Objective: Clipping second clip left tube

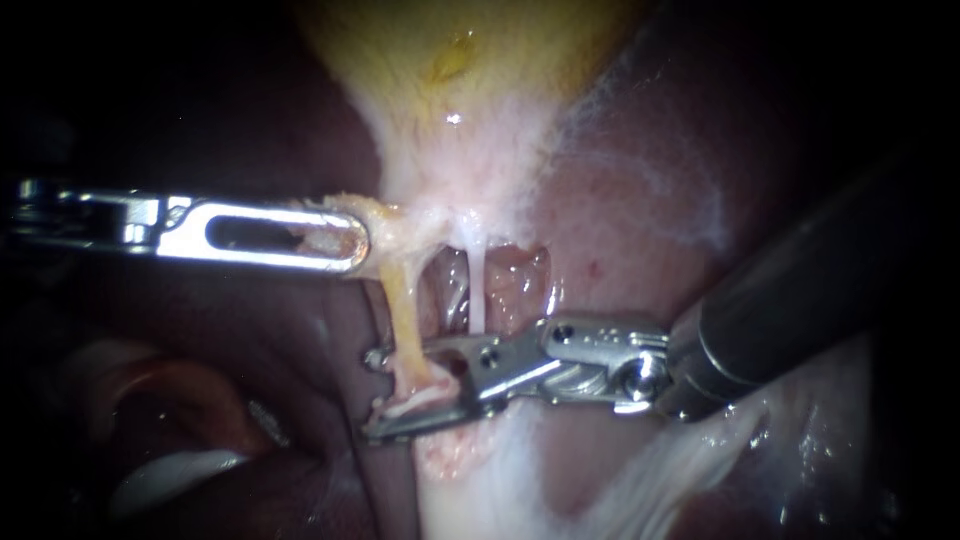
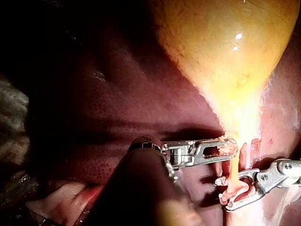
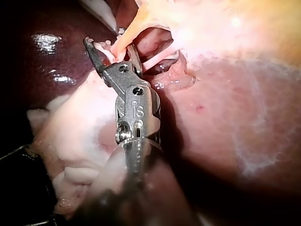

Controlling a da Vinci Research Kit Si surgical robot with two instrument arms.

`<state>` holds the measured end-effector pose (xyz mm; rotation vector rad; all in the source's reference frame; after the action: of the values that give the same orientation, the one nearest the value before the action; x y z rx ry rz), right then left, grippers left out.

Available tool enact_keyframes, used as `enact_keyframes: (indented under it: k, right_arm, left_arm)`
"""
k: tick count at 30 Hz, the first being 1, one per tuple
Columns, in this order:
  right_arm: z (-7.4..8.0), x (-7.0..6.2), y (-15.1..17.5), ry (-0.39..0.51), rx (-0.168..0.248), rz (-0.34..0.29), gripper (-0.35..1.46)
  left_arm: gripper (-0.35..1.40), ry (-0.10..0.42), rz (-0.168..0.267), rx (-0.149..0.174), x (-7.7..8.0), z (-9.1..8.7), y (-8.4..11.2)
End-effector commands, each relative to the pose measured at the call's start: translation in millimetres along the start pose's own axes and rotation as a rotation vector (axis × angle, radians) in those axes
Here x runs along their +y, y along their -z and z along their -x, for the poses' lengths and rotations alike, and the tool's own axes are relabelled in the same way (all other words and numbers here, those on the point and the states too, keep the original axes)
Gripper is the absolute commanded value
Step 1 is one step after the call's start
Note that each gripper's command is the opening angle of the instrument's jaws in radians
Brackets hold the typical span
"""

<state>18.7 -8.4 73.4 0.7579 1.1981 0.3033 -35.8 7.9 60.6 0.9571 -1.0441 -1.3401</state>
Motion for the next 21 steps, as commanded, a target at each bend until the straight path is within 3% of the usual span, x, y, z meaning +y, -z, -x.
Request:
enact_keyframes:
  k: [1,9,16,21]
  right_arm:
    - [0.0,0.0,0.0,-0.003,0.001,-0.004,0.38]
    - [0.1,0.2,0.3,-0.032,0.005,0.007,0.25]
    - [0.0,0.2,0.9,-0.116,0.005,0.019,-0.35]
    - [0.2,0.1,1.2,-0.115,0.007,0.017,-0.35]
  left_arm:
    - [-0.35,0.0,0.0,0.0,0.0,0.0,0.0]
    - [-0.35,0.0,0.0,0.001,0.0,0.0,0.1]
    - [-0.35,0.0,0.0,0.001,0.0,0.0,0.1]
    - [-0.35,0.0,0.0,0.001,0.0,0.0,0.1]
